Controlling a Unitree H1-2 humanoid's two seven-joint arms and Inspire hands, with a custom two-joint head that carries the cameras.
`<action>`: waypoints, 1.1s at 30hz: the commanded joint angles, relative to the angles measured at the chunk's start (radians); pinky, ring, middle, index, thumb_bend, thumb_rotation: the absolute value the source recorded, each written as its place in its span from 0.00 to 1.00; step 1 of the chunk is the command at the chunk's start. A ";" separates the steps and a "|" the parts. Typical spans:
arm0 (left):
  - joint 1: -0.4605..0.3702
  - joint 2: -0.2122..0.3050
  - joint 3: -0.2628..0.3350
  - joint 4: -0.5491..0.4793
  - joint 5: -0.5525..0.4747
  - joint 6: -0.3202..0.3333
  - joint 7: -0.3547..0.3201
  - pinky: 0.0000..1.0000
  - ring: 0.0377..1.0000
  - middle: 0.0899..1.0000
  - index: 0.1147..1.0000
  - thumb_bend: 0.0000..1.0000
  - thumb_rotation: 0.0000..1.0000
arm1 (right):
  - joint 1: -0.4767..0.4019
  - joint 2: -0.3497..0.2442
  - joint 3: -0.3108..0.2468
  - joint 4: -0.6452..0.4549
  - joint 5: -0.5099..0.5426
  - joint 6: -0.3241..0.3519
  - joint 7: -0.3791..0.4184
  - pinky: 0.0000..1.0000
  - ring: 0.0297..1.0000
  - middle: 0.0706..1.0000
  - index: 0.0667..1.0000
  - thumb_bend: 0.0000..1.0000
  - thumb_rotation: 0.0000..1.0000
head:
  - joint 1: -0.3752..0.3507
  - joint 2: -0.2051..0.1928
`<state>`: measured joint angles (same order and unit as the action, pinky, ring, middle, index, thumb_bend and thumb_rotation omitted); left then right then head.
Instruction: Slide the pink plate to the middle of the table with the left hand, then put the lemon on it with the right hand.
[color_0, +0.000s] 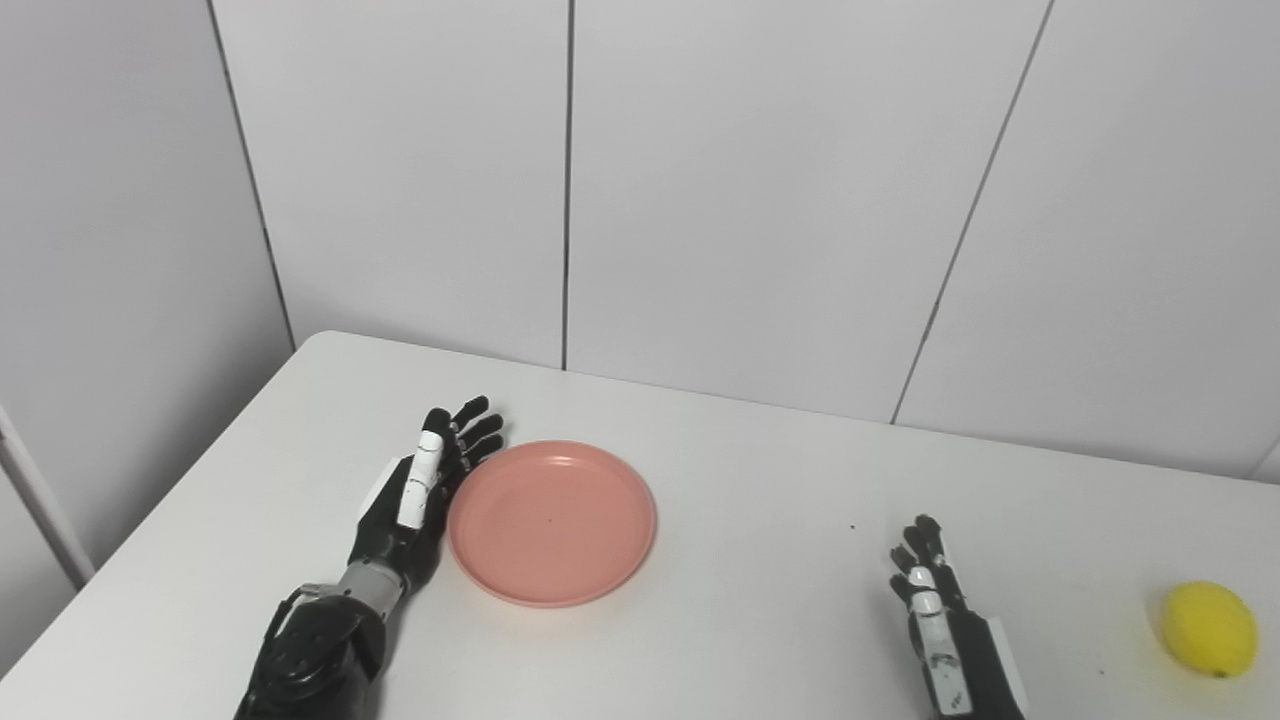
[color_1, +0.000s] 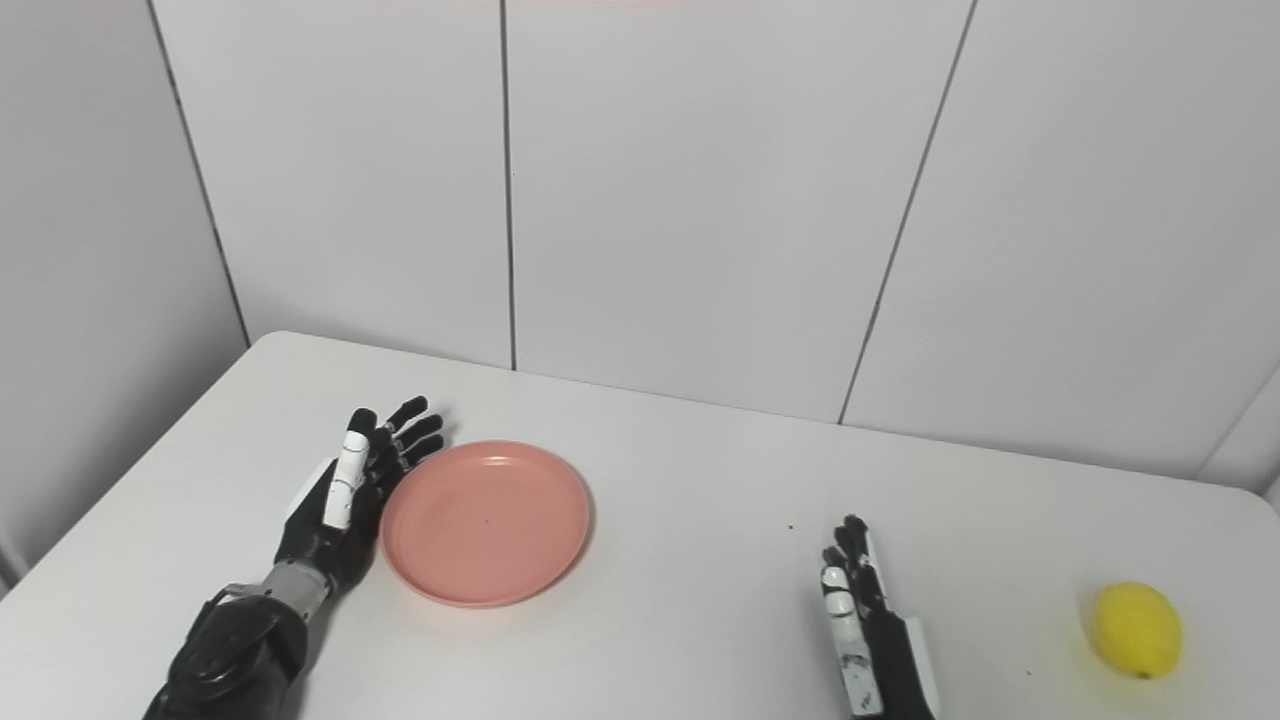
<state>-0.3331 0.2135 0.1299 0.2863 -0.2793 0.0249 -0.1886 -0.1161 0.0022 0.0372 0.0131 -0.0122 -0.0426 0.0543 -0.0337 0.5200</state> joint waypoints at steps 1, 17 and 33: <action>-0.004 -0.001 -0.006 -0.017 -0.010 0.008 -0.023 0.94 0.92 0.91 0.90 0.83 1.00 | -0.026 0.013 0.007 -0.008 -0.011 -0.053 -0.014 0.96 0.96 0.97 0.98 0.54 0.91 | -0.023 0.005; 0.013 -0.037 -0.002 0.019 -0.048 -0.019 -0.085 0.90 0.91 0.91 0.91 0.87 1.00 | -0.053 0.046 0.030 0.034 -0.046 -0.059 -0.047 0.96 0.96 0.97 0.97 0.60 0.94 | -0.139 0.032; 0.087 -0.150 -0.045 -0.121 0.006 0.035 0.015 0.94 0.93 0.93 0.93 0.85 1.00 | -0.045 0.045 0.026 0.014 -0.035 -0.049 -0.044 0.96 0.96 0.97 0.97 0.59 0.92 | -0.128 0.029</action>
<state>-0.2592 0.0761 0.0935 0.1747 -0.2834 0.0422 -0.1798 -0.1506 0.0395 0.0633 0.0515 -0.0526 -0.0467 0.0151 -0.1580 0.5553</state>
